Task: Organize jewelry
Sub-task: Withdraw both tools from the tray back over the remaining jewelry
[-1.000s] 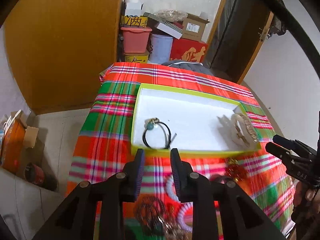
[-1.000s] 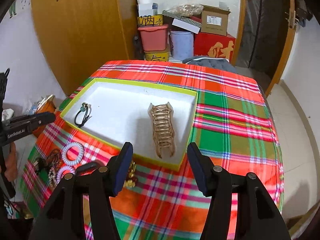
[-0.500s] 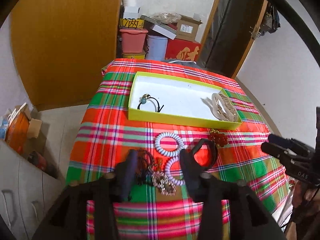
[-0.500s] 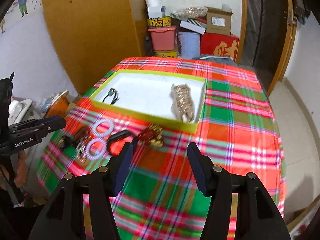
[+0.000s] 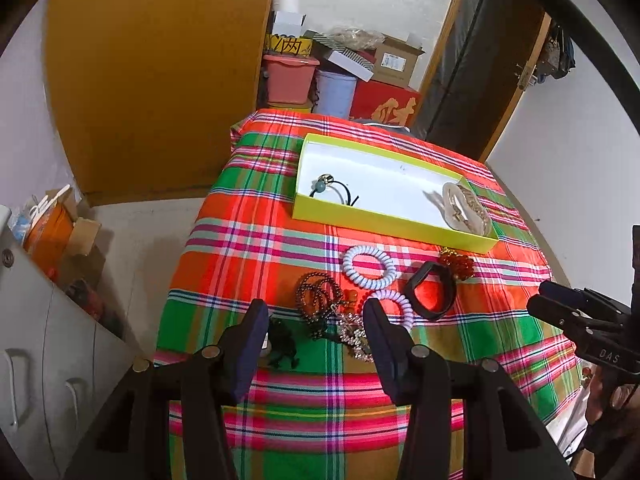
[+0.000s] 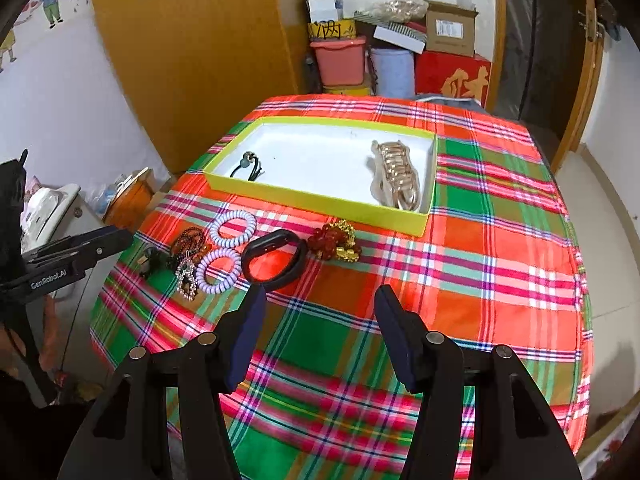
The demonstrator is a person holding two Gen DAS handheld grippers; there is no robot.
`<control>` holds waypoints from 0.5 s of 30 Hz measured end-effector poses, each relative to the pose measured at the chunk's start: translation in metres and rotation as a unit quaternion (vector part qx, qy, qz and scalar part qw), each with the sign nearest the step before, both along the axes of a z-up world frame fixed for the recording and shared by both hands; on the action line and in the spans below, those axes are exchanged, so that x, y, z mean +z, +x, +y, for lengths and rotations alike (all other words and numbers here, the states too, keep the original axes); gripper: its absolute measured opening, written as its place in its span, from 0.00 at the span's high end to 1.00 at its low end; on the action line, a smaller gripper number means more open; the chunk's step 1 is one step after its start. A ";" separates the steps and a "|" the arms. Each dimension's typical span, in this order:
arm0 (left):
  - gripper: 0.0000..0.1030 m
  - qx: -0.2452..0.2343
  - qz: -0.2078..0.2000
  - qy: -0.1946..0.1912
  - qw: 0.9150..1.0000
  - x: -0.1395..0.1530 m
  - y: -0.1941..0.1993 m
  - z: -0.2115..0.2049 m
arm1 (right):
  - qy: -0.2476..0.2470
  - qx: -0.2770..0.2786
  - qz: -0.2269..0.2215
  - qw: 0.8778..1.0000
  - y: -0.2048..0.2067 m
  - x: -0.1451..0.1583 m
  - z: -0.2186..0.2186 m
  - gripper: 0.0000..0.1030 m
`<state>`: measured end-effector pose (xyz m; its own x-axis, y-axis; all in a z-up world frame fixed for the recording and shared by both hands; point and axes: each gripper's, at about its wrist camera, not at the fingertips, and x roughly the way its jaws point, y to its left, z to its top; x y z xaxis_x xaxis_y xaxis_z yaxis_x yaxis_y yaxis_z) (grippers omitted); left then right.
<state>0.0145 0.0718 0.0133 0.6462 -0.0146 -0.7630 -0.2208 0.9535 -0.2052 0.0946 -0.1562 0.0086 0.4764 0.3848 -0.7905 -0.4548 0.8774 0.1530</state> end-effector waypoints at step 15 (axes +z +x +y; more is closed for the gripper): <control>0.52 -0.049 0.024 -0.046 0.997 -0.029 0.012 -0.020 | -0.018 -0.009 0.014 1.000 0.016 -0.015 0.008 0.50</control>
<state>0.0261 0.0517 -0.0160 0.6017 -0.1476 -0.7850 -0.1393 0.9483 -0.2851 0.1104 -0.1482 -0.0064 0.4605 0.3474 -0.8169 -0.4340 0.8909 0.1342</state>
